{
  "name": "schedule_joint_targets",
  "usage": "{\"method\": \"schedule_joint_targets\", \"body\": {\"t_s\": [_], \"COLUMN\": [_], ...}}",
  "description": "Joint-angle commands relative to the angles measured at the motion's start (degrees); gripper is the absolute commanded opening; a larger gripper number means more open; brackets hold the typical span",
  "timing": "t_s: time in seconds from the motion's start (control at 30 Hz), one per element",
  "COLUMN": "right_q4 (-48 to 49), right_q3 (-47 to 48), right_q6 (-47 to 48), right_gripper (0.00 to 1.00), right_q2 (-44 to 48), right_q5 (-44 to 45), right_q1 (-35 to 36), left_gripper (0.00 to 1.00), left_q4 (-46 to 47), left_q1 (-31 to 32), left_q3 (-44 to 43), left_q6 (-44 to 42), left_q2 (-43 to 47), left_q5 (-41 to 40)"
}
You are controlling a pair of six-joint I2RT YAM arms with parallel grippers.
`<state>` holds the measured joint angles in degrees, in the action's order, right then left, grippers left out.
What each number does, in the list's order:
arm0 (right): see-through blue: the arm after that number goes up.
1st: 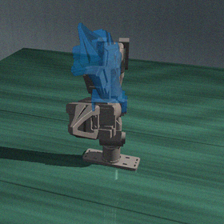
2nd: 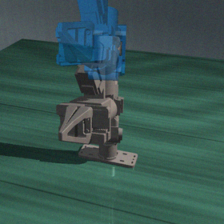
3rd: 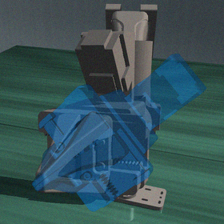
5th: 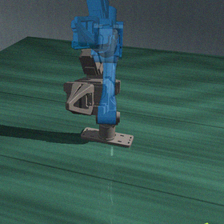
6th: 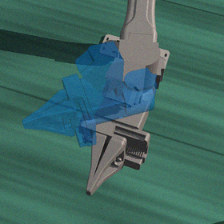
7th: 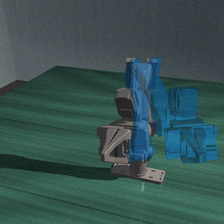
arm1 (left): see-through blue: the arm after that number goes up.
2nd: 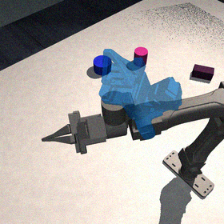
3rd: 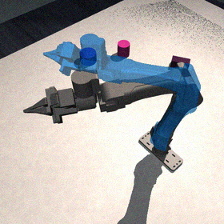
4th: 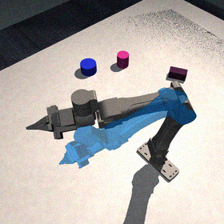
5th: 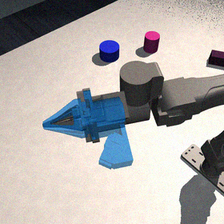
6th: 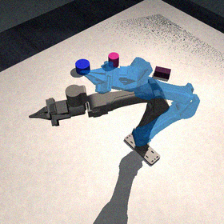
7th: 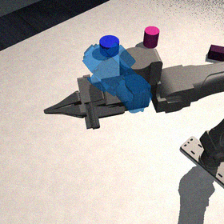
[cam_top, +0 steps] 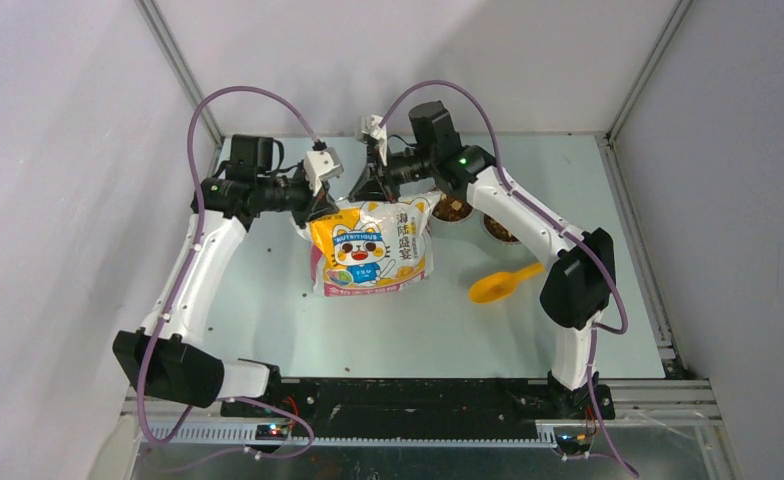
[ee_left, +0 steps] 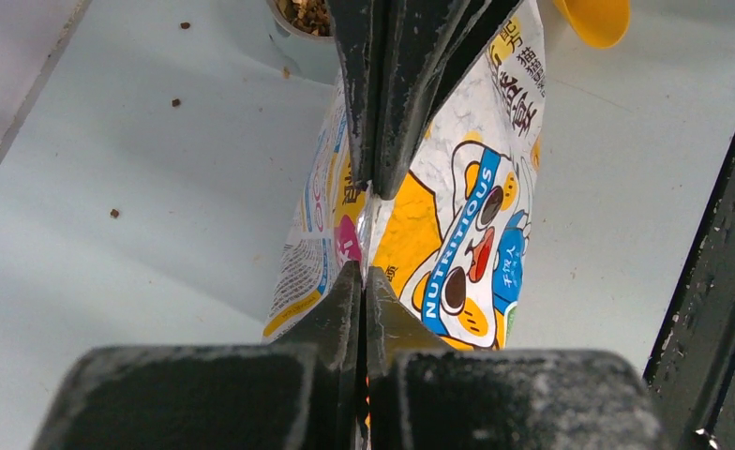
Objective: Serve the pet food
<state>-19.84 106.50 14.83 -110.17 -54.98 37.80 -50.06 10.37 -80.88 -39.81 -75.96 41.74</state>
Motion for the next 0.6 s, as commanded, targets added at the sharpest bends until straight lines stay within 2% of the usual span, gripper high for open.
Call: {"method": "schedule_joint_targets", "body": {"t_s": [0.0,0.03,0.07,0.13,0.2,0.3,0.4,0.53,0.57], "right_q4": [-1.6,-2.2,-2.6,-3.5,-4.2,-4.4,-4.2,-5.3,-5.4], "right_q3": [2.7,2.6,2.6,2.5,2.4,2.7,3.2,3.7,3.6], "right_q6": [2.2,2.3,2.3,2.8,3.8,4.2,4.0,4.8,4.7], "right_gripper": [0.04,0.11,0.25,0.38,0.40,0.33,0.01,0.00,0.06], "right_q2": [0.1,0.4,0.6,0.9,0.7,-0.2,-0.7,-0.8,-0.7], "right_q5": [0.9,1.0,1.1,1.6,2.0,2.3,1.8,2.2,2.5], "right_q1": [-0.3,-0.4,-0.4,-0.2,0.0,0.3,0.2,-0.1,-0.2], "left_gripper": [0.00,0.00,0.00,0.00,0.00,0.00,0.00,0.00,0.00], "left_q4": [3.4,3.4,3.5,3.6,4.2,4.8,4.7,4.6,4.6], "left_q1": [-1.2,-1.2,-1.2,-1.2,-1.2,-1.3,-1.3,-1.5,-1.6], "left_q3": [-0.1,-0.1,-0.1,-0.1,-0.2,-0.2,-0.3,-0.4,-0.5], "left_q6": [0.7,0.7,0.7,1.0,1.5,2.1,1.8,1.8,1.8], "left_q2": [2.1,2.1,2.1,2.1,2.1,2.1,1.9,1.7,1.7], "left_q5": [-1.8,-1.9,-1.8,-1.8,-1.8,-1.8,-1.9,-1.9,-2.0]}}
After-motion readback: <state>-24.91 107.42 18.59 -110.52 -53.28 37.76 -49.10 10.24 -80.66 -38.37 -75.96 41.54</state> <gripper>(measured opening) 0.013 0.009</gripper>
